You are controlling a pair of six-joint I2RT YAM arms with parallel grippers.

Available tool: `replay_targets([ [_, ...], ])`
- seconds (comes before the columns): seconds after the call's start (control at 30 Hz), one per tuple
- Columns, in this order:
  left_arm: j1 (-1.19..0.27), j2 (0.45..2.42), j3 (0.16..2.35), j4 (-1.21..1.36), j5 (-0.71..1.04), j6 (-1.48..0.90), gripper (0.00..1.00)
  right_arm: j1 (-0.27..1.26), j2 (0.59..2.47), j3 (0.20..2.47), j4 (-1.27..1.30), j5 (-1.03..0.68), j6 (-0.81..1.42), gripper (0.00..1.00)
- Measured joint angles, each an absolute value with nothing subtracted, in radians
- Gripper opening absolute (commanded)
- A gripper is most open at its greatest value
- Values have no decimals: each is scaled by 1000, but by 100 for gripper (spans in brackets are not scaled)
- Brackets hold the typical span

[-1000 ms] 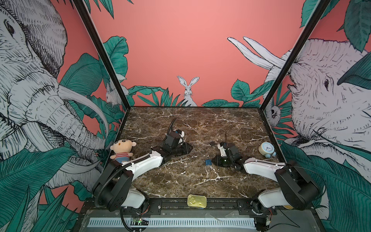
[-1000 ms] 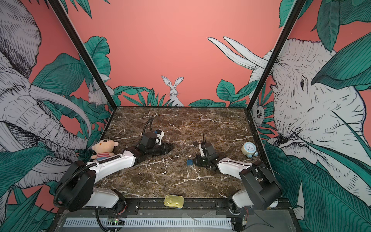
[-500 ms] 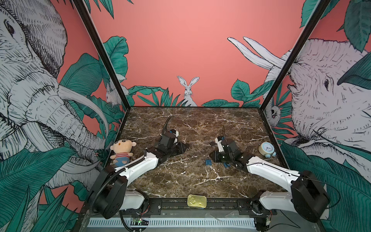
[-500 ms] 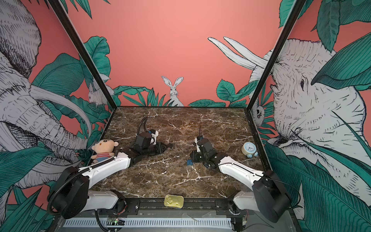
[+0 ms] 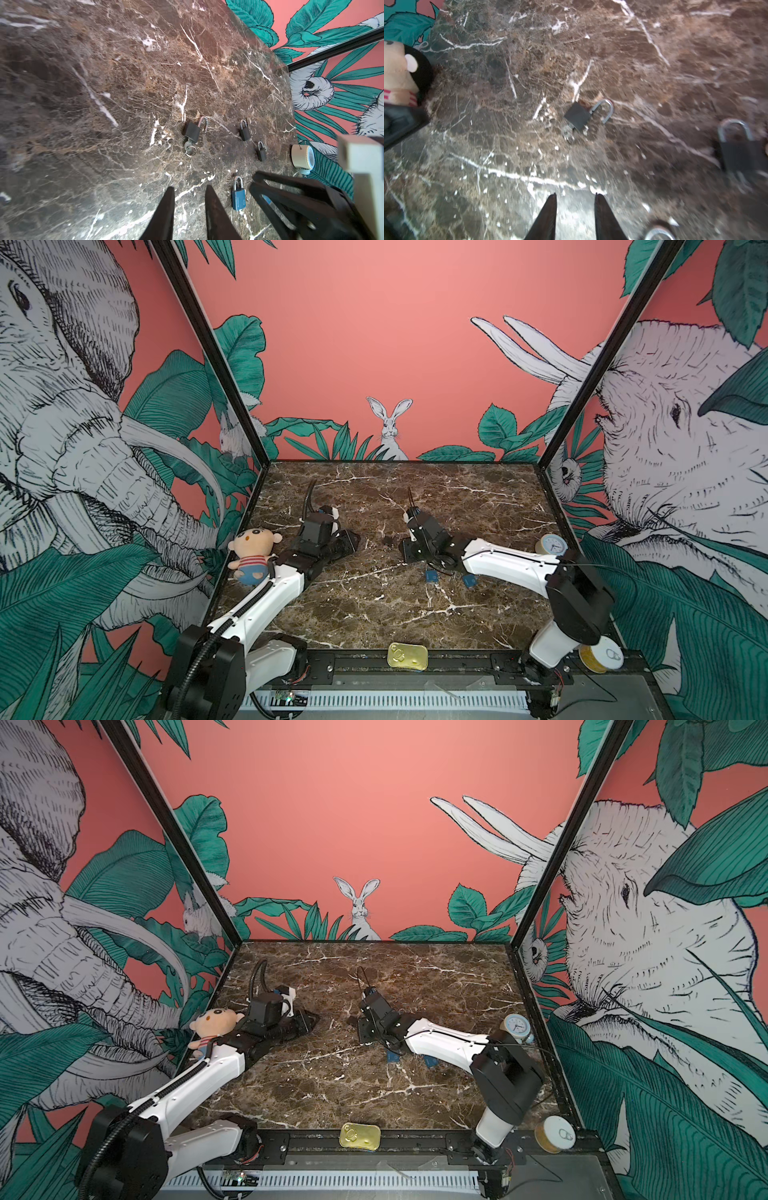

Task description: Lock with the key

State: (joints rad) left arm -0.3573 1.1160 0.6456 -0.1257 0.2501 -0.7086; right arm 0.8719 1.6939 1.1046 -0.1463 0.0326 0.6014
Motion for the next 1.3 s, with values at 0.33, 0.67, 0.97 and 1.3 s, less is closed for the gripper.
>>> replay_targets([
  [0.33, -312, 1059, 633, -177, 273, -692, 31, 891, 1861, 1226, -149, 80, 649, 37],
  [0.67, -266, 1060, 632, -177, 315, -686, 31, 897, 1959, 1330, -177, 151, 704, 47],
  [0.97, -252, 1030, 614, -178, 337, -682, 32, 905, 2062, 1464, -247, 205, 736, 51],
  [1.3, -238, 1018, 580, -173, 361, -683, 32, 906, 2165, 1552, -345, 237, 770, 49],
])
